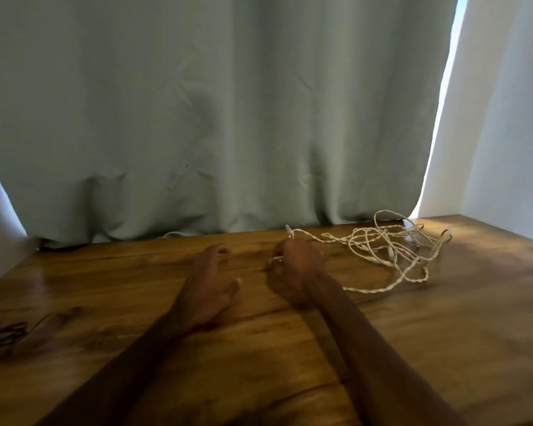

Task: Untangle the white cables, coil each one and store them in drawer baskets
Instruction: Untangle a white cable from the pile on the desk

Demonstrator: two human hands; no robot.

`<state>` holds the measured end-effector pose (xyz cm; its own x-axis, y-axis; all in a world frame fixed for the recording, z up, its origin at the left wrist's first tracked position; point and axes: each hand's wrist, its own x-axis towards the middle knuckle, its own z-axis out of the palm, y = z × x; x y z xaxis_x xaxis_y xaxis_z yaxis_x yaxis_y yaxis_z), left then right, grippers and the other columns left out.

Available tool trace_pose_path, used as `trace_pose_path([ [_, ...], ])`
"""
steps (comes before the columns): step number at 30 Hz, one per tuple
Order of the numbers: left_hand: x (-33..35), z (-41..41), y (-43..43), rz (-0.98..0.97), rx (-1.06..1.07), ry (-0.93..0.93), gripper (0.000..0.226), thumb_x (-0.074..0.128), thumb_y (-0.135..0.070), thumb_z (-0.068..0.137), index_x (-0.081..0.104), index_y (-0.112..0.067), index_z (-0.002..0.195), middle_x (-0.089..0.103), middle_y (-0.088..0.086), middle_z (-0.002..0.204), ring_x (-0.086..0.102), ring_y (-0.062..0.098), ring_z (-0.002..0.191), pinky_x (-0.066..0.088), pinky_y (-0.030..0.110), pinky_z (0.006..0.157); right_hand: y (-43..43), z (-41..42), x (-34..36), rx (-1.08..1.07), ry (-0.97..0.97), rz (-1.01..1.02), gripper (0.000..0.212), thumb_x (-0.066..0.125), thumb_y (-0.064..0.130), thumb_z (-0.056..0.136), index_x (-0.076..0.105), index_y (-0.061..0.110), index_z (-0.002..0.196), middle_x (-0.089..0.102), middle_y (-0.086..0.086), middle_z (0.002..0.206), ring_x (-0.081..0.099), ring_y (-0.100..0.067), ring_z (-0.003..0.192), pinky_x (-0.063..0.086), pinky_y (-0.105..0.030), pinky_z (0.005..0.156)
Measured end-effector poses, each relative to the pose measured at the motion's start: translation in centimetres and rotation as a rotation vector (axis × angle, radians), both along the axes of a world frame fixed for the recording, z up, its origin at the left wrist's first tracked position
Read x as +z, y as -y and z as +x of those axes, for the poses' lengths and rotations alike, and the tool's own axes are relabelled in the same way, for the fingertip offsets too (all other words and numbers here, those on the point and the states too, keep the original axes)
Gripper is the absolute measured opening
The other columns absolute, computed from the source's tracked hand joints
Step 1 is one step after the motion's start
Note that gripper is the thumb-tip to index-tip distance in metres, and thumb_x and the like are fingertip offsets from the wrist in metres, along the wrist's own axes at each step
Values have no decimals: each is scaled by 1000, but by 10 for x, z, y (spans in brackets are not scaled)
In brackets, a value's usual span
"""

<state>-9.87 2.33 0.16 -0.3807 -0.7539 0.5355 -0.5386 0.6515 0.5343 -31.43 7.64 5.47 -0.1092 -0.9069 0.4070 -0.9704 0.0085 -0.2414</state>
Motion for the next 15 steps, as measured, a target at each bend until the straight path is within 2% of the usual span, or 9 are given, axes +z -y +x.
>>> trace_pose_path([
  [2, 2, -30, -8, -77, -127, 13, 71, 68, -44, 88, 37, -26, 150, 39, -8, 149, 34, 9, 137, 30, 32, 116, -1, 6, 2, 94, 26, -87, 18, 62, 34, 84, 73, 21, 85, 74, -3, 86, 69, -25, 85, 55, -34, 76],
  [3, 2, -39, -8, -126, -179, 11, 63, 59, -46, 92, 42, -23, 148, 43, -4, 150, 37, 11, 137, 32, 33, 116, -2, 7, 2, 133, 57, -126, 18, 61, 35, 81, 73, 22, 81, 74, 1, 81, 68, -23, 80, 54, -33, 73],
  [4, 3, -45, -8, -158, -214, -7, 51, 49, -46, 96, 49, -22, 141, 51, -1, 144, 45, 13, 133, 37, 34, 114, -3, 8, 3, 166, 93, -158, 18, 60, 36, 79, 73, 24, 80, 73, 3, 79, 67, -19, 77, 53, -31, 70],
  [6, 6, -51, -6, -149, -244, -106, 30, 39, -41, 104, 60, -28, 122, 65, -6, 121, 59, 9, 111, 48, 33, 98, -5, 7, 5, 211, 151, -224, 22, 59, 44, 78, 74, 28, 84, 74, 8, 80, 66, -12, 75, 52, -29, 67],
  [8, 10, -52, -3, -94, -200, -161, 23, 41, -32, 110, 63, -30, 107, 70, -12, 101, 64, 0, 90, 51, 27, 80, -6, 0, 8, 237, 183, -292, 28, 60, 50, 81, 74, 28, 89, 74, 9, 80, 66, -9, 72, 52, -29, 66],
  [10, 17, -49, 3, -75, -106, -133, 23, 48, -34, 108, 65, -27, 96, 70, -11, 84, 64, 1, 77, 47, 21, 67, -1, -14, 7, 220, 200, -337, 32, 65, 56, 84, 73, 26, 90, 72, 9, 77, 65, -8, 68, 53, -31, 63],
  [13, 26, -34, 15, -101, 18, -169, 28, 60, -42, 101, 68, -23, 81, 68, -8, 72, 62, 4, 69, 46, 26, 64, 6, -39, 3, 184, 250, -323, 43, 66, 67, 82, 74, 25, 86, 72, 8, 73, 65, -8, 65, 54, -39, 62],
  [15, 31, -25, 19, -99, 55, -249, 31, 62, -42, 100, 65, -22, 76, 64, -6, 69, 61, 12, 68, 44, 31, 64, 9, -52, -1, 157, 276, -246, 43, 71, 67, 78, 76, 25, 82, 72, 7, 71, 64, -9, 64, 52, -40, 61],
])
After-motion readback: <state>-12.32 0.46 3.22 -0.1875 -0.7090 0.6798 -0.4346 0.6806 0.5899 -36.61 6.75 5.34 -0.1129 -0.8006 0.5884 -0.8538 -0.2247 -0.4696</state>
